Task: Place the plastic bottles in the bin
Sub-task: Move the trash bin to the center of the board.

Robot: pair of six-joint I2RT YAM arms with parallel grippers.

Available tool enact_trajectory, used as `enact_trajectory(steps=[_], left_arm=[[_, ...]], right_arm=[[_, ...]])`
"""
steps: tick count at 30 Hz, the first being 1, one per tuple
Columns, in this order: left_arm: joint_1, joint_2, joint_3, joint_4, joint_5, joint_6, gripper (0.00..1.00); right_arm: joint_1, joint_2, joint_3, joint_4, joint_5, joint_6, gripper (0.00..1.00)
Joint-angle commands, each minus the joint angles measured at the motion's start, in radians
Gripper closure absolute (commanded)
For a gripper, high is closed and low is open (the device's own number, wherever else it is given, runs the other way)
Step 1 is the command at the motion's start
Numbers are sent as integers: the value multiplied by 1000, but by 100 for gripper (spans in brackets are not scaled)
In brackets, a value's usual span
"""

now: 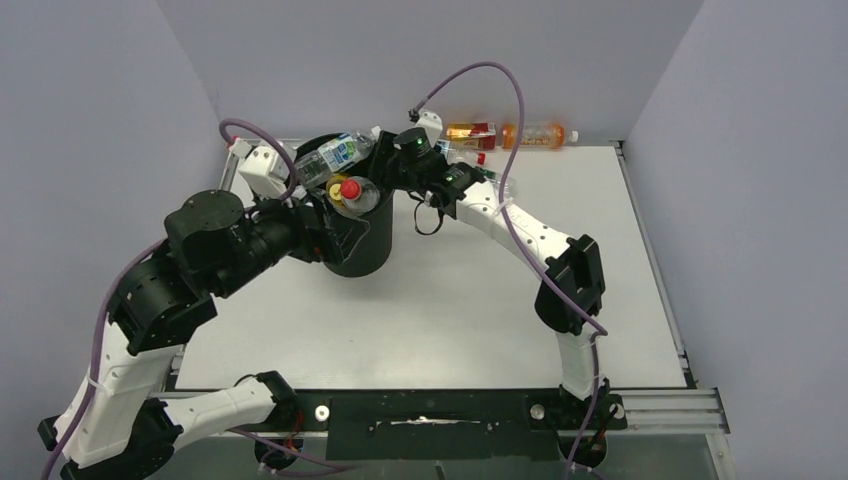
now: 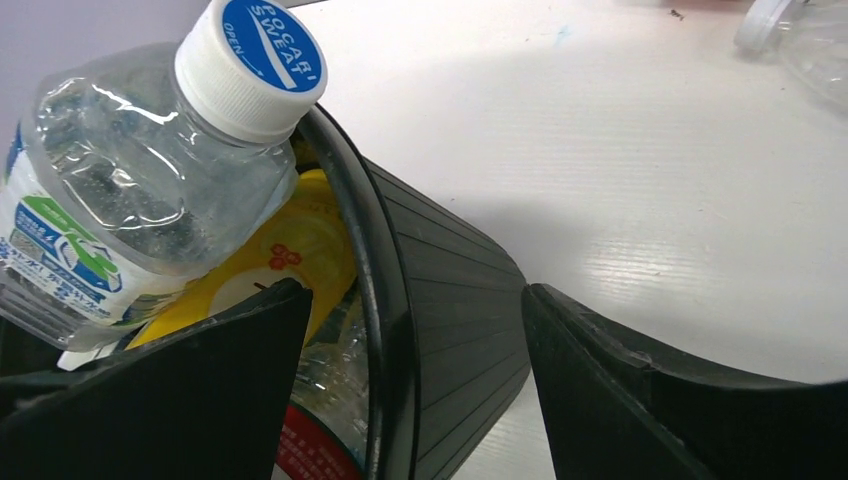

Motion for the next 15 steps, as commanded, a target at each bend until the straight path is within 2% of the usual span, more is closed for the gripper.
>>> enact_trajectory(steps=[1,8,10,15], left_arm=[[4,-10,96,-37,-35,5,17],[2,21,171,-92,-45,7,17],[2,24,174,-97,-53,3,17],[3,39,165,-112,-76,-2,17]], right_arm=[[2,-105,-2,-10,53,-59,19],[-66,-307,-103,-41,71,-128,12],[-132,-371,-181,-25,18,-129,12],[-394,-457,-364,61,-172,-154,12]])
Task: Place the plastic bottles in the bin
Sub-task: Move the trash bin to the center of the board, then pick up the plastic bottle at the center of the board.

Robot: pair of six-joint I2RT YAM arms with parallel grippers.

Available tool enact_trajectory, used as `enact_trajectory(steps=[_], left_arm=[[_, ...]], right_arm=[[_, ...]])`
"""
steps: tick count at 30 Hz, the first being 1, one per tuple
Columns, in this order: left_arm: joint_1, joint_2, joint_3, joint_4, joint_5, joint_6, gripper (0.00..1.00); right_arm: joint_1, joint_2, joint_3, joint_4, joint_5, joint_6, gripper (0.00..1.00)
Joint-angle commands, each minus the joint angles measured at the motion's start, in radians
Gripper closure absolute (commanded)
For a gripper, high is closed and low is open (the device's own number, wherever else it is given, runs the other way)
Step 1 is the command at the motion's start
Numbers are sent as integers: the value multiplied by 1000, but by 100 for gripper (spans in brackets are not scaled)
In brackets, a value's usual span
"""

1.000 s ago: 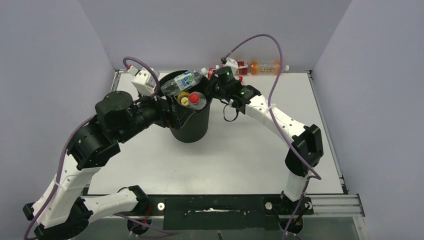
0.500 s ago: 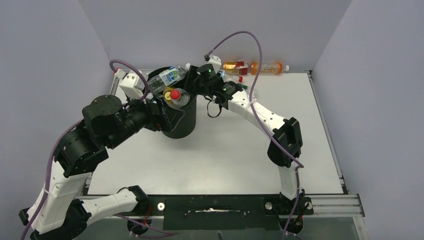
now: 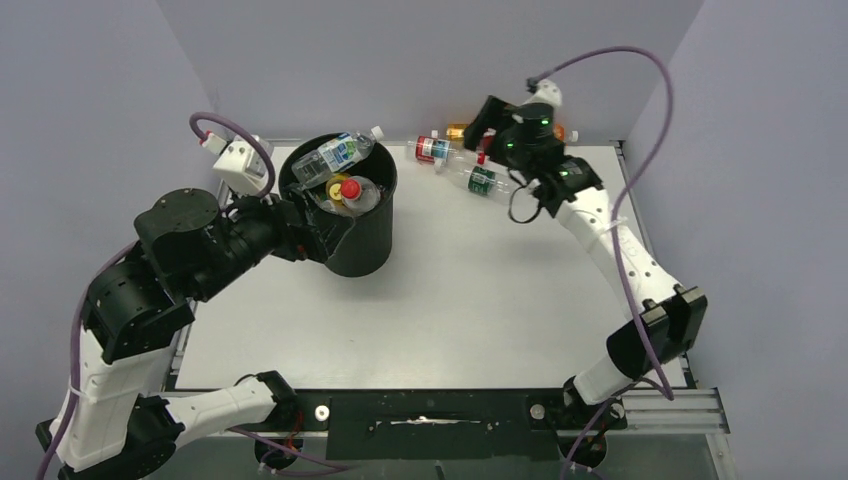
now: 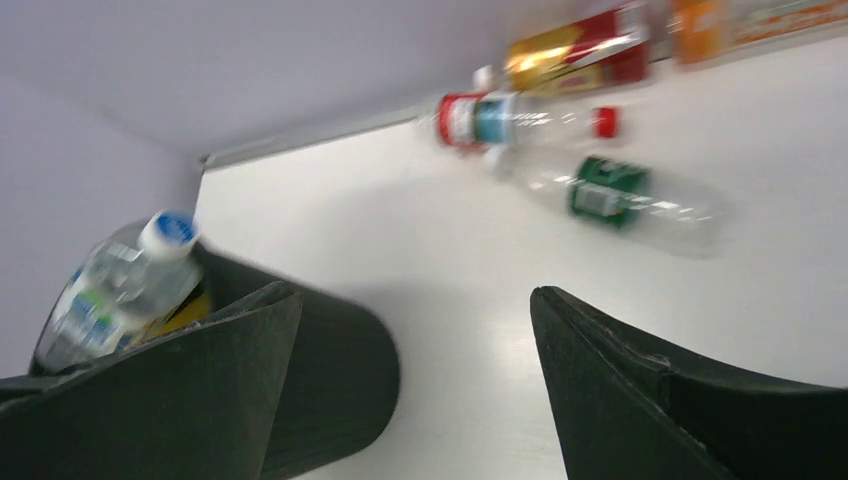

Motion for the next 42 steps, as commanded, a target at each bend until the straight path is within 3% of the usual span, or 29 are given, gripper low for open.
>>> enact_trajectory(steps=[1,9,19,27,33,42], left_arm=[[2,23,20,-9,-36,-5,17],[3,15,-39,-40,-37,-32,11],[3,39,-21,-88,-71,-64,10],[3,84,29,-113,-56,-66,10],[4,88,3,-89,-38,-68,10],[3,72,-73,-17,-7,-64,10]], right_arm=[[-226,-45,-126,102,-161,-53,12],[-435,97,-186,262,-361,-170,12],[-532,353,-119,439,-483,-153,12],[-532,545,-4,538,-574,-151,12],[-516,625,47,521,-600,-167,13],[-430,549,-69,493,-581,-246,23]])
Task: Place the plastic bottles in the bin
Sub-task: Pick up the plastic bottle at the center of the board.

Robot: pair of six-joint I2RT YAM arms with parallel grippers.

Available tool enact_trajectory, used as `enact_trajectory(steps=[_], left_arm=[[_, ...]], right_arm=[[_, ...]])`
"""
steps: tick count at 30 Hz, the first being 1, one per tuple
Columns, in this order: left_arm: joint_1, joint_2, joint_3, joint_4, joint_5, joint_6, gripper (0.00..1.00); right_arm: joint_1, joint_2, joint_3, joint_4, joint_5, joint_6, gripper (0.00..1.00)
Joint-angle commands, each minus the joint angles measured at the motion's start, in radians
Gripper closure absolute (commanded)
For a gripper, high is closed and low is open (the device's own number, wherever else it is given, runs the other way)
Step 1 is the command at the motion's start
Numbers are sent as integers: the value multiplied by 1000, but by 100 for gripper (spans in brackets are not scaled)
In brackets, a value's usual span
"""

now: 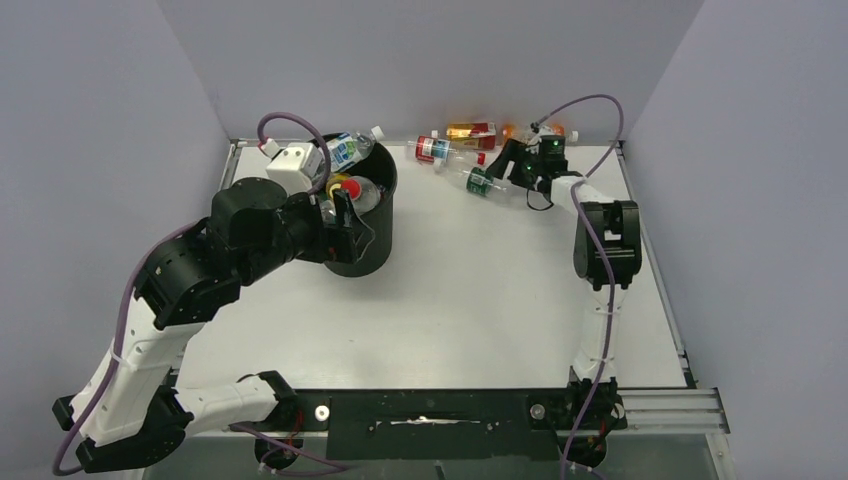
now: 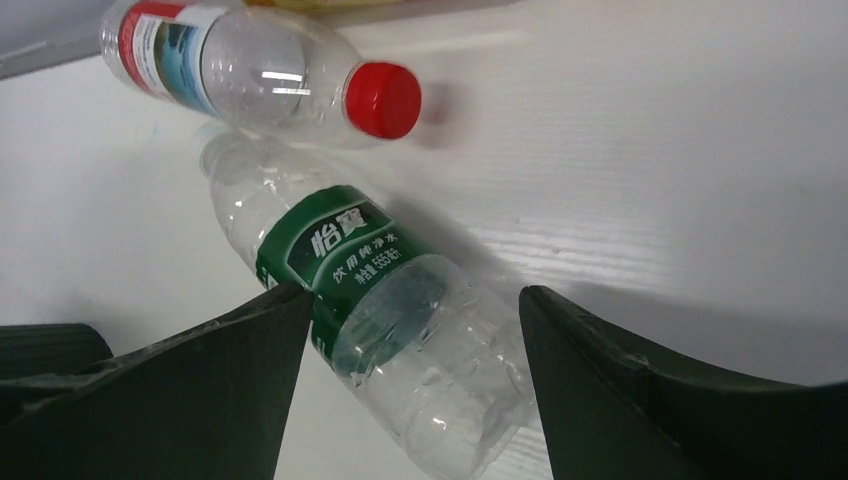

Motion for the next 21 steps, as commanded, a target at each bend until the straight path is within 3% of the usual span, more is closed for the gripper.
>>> enact_trajectory(steps=[1,6,11,17,21], left_arm=[[3,-19,-20,84,25,-7,10],[3,-33,-49,93,31,0,10],[3,-54,-74,98,24,0,10],[3,-65,-89,113,31,2,10],[3,-67,-93,122,36,-3,10]], right_arm=[[72,-116,-80,31,8,-71,24],[155,-231,-218,8,55,-116,35],[189,-353,-337,4,76,-117,38],[214,-363,-271,-79,143,-186,18],[266,-277,-164,-115,154,-244,13]])
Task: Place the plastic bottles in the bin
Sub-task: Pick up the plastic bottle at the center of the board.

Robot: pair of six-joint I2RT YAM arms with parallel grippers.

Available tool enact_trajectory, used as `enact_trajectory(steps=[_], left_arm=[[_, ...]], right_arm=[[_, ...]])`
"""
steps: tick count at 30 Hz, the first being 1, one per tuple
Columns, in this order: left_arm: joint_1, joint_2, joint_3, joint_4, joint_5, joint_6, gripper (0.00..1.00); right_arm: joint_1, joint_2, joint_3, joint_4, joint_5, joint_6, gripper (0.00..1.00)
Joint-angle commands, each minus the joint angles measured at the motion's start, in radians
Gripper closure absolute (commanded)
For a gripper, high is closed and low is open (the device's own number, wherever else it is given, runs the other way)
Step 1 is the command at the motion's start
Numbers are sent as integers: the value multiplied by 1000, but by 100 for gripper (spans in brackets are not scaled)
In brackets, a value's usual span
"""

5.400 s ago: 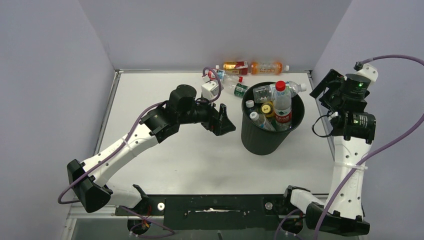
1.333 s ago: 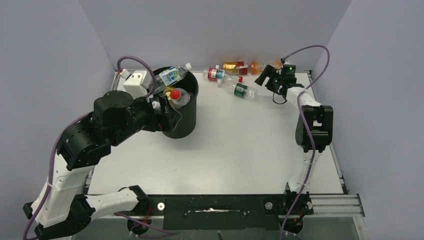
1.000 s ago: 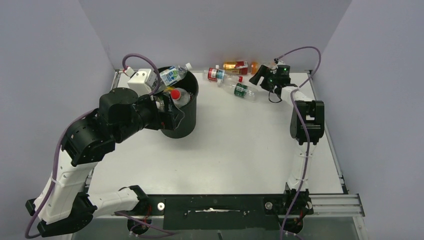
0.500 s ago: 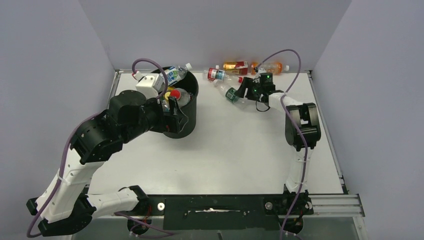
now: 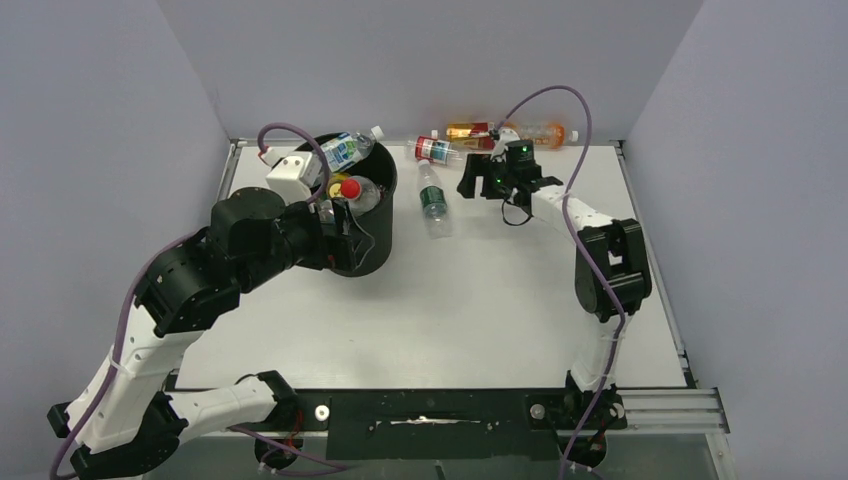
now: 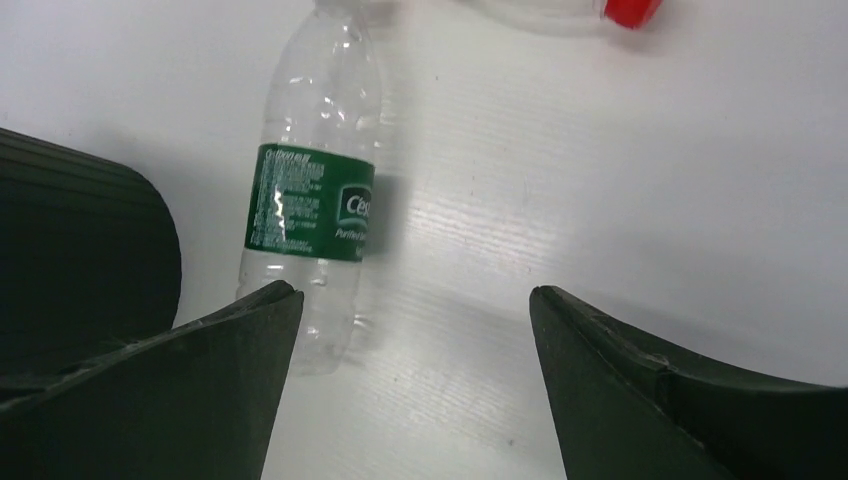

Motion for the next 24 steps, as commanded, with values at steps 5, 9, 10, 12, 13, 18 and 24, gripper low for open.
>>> enact_trajectory(steps=[5,9,10,12,13,18,24], left_arm=[[3,-35,-5,75,9,-18,10],[3,-41,-19,74,11,-22,10],[4,-42,-21,75,12,-24,10],[4,-43,-17,72,13,-24,10],[4,-45,-16,71,13,-23,10],[3,-46,-5,62,8,-18,10],[3,-47,-13,72,15,-19,10]], right_arm=[[133,134,210,-35,21,-75,11],[186,184,249,-29,31,-20,10],[201,200,271,-54,55,-15,10],[219,232,308,-104,110,1,10],[226,247,321,-129,133,11,10],[233,277,319,-181,186,48,10],[225,282,306,-184,170,52,24]])
